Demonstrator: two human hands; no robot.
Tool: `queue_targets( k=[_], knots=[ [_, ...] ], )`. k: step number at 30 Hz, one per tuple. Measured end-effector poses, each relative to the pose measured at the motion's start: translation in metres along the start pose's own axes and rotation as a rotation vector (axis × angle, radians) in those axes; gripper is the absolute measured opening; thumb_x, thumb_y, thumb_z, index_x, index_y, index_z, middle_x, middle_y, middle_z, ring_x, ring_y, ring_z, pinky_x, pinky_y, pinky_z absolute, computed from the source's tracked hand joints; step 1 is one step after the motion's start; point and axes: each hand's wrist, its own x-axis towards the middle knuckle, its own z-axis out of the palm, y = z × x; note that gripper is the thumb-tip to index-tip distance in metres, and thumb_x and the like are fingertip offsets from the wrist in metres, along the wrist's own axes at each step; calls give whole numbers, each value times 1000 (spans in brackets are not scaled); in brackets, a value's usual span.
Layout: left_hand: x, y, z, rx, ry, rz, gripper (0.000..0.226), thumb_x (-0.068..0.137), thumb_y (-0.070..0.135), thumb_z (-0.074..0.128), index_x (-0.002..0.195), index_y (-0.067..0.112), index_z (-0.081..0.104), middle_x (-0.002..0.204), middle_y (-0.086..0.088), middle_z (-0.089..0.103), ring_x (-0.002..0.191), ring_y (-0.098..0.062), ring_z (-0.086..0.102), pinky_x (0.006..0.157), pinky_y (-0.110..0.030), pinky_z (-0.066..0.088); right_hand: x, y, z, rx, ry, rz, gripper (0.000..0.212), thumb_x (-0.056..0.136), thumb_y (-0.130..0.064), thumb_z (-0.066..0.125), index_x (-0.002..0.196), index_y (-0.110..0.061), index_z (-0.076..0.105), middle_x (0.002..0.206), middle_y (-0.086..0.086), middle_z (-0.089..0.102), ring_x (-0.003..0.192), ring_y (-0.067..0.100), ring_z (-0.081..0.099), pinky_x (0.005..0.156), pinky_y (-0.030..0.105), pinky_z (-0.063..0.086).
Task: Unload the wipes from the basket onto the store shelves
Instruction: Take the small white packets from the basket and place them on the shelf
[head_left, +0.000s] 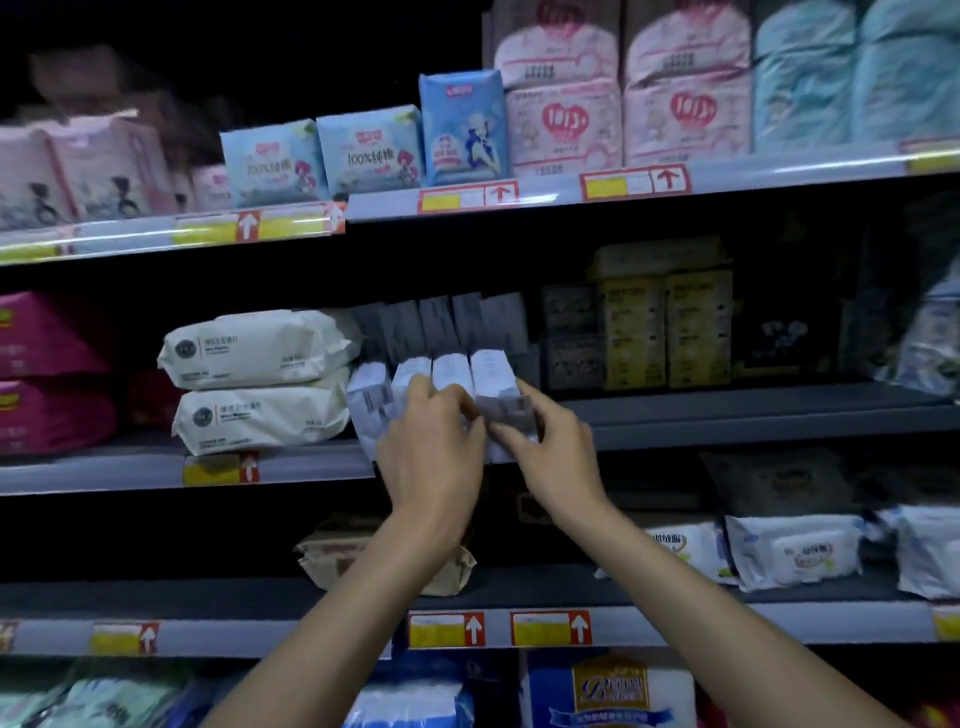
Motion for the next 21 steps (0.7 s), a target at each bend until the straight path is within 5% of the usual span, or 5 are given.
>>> queue_targets(
  k=[6, 10, 15, 21],
  knots=[
    [-7, -3, 1, -11, -1, 49, 15, 95, 39, 66, 96, 25, 71, 107, 5, 45, 77, -19, 54, 61, -34, 42, -12, -5, 0, -59, 30, 36, 49, 89, -38, 74, 136, -33, 62, 119, -13, 73, 114, 9, 67, 94, 38, 57],
    [-21, -12, -1, -14, -35, 168, 26, 95, 39, 66, 114, 24, 71, 103, 6, 40, 81, -16, 44, 69, -34, 38, -19, -11, -8, -71, 18, 48, 49, 85, -31, 78, 132, -31, 65, 119, -14, 73, 113, 8, 67, 95, 38, 57],
    [-45, -28, 4, 7, -110, 284, 46, 91, 37, 69, 135, 26, 61, 113, 3, 46, 95, -20, 57, 75, -36, 46, -35, -16, -26, -61, -24, 63, 56, 85, -23, 82, 137, -28, 61, 117, -17, 70, 109, 0, 63, 84, 7, 47],
    [-89, -47, 8, -75, -252, 316, 65, 95, 49, 60, 155, 32, 44, 136, 4, 49, 116, -19, 57, 88, -36, 50, -84, -6, -56, -202, -156, 137, 72, 86, -34, 81, 150, -31, 47, 133, -9, 61, 125, 10, 56, 100, 30, 50]
  ],
)
